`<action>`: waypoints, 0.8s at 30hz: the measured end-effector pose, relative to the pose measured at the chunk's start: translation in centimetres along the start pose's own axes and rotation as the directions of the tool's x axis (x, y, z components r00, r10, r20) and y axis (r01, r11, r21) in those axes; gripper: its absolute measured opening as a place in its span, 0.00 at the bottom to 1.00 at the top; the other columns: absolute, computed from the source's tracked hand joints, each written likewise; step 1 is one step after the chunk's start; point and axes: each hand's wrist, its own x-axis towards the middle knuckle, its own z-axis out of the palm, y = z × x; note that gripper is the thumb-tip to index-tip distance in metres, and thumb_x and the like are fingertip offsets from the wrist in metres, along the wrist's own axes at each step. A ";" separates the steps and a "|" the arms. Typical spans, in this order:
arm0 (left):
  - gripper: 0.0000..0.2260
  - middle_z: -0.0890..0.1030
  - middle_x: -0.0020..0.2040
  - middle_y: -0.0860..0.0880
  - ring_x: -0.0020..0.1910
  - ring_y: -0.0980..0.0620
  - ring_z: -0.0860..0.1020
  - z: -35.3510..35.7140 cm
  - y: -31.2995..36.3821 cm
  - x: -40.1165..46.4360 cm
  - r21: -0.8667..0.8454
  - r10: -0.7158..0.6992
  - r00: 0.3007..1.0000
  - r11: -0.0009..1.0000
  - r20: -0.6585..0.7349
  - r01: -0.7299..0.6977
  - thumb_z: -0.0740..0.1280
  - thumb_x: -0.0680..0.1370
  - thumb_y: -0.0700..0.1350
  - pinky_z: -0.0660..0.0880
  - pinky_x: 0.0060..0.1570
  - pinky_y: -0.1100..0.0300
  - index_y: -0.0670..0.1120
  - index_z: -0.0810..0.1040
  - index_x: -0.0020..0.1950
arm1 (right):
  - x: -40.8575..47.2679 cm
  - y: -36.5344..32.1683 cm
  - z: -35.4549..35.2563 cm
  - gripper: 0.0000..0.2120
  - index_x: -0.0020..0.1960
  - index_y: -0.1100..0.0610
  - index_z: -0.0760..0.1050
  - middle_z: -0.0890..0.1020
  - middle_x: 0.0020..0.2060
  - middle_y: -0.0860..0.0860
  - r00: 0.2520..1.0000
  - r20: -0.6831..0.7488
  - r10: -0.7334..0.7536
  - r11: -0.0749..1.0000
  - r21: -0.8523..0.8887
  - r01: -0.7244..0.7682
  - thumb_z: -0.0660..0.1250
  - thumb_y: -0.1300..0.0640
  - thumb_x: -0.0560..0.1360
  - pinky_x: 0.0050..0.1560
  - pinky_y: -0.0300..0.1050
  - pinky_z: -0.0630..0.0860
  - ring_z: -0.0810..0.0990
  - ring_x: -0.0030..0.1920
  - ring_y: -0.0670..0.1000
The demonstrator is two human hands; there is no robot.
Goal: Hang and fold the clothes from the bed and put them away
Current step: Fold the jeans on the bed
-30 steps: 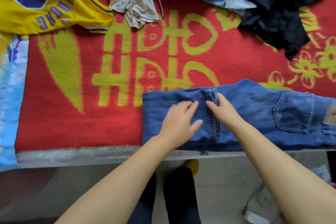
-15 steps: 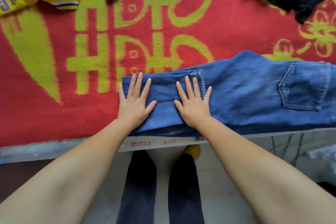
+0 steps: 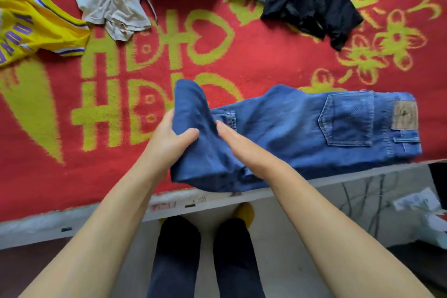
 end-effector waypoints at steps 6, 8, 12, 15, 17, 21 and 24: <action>0.31 0.67 0.69 0.50 0.70 0.56 0.63 14.5 4.4 -0.8 0.282 0.201 0.742 0.837 0.639 -0.469 0.68 0.75 0.54 0.56 0.67 0.72 0.55 0.58 0.75 | -7.9 -0.9 -12.1 0.06 0.42 0.53 0.74 0.80 0.38 0.46 0.802 -0.575 -0.161 0.985 -0.037 0.171 0.65 0.51 0.75 0.43 0.43 0.73 0.78 0.41 0.46; 0.34 0.49 0.79 0.51 0.77 0.53 0.45 17.7 1.7 0.7 0.601 0.132 0.760 0.533 0.636 -0.596 0.60 0.78 0.61 0.42 0.74 0.56 0.50 0.50 0.79 | -8.0 1.7 -16.9 0.07 0.40 0.58 0.72 0.76 0.36 0.51 0.723 -0.681 -0.114 0.992 -0.123 0.041 0.62 0.58 0.76 0.41 0.46 0.69 0.74 0.39 0.50; 0.29 0.37 0.78 0.49 0.76 0.48 0.35 20.5 -4.2 5.4 0.895 0.198 0.932 0.274 0.305 -0.351 0.49 0.80 0.62 0.38 0.70 0.36 0.55 0.44 0.78 | -5.8 7.7 -22.8 0.15 0.65 0.60 0.70 0.76 0.60 0.58 0.712 -0.697 -0.083 0.895 -0.366 -0.255 0.58 0.60 0.79 0.53 0.46 0.68 0.74 0.60 0.57; 0.30 0.36 0.78 0.49 0.75 0.49 0.32 20.0 -7.6 8.3 0.920 0.206 0.931 0.192 0.302 -0.341 0.45 0.78 0.65 0.39 0.69 0.30 0.58 0.44 0.78 | -3.5 10.2 -21.8 0.28 0.78 0.56 0.51 0.53 0.77 0.59 0.676 -0.662 -0.324 0.582 -0.702 -0.410 0.55 0.54 0.80 0.72 0.61 0.53 0.51 0.77 0.59; 0.30 0.38 0.77 0.49 0.75 0.50 0.34 20.2 -9.2 9.1 0.908 0.277 0.902 0.163 0.332 -0.385 0.44 0.77 0.66 0.40 0.67 0.29 0.57 0.46 0.77 | -1.9 11.5 -20.1 0.29 0.79 0.52 0.49 0.48 0.78 0.55 0.737 -0.481 -0.475 0.394 -0.865 -0.310 0.50 0.47 0.79 0.70 0.68 0.38 0.43 0.77 0.58; 0.30 0.46 0.78 0.48 0.77 0.48 0.44 20.5 -10.8 9.8 0.897 0.351 0.859 0.102 0.372 -0.430 0.48 0.77 0.63 0.43 0.67 0.28 0.54 0.57 0.77 | 1.3 15.4 -19.5 0.29 0.77 0.44 0.36 0.31 0.74 0.46 0.832 -0.444 -0.331 0.385 -0.869 -0.311 0.44 0.40 0.81 0.66 0.72 0.31 0.31 0.75 0.53; 0.31 0.45 0.78 0.48 0.77 0.48 0.43 21.0 -10.6 10.1 0.907 0.382 0.872 0.161 0.305 -0.388 0.50 0.77 0.64 0.40 0.68 0.32 0.52 0.55 0.78 | 2.3 15.5 -20.5 0.30 0.76 0.44 0.33 0.28 0.73 0.45 0.864 -0.414 -0.285 0.390 -0.874 -0.290 0.43 0.39 0.81 0.66 0.73 0.32 0.29 0.75 0.52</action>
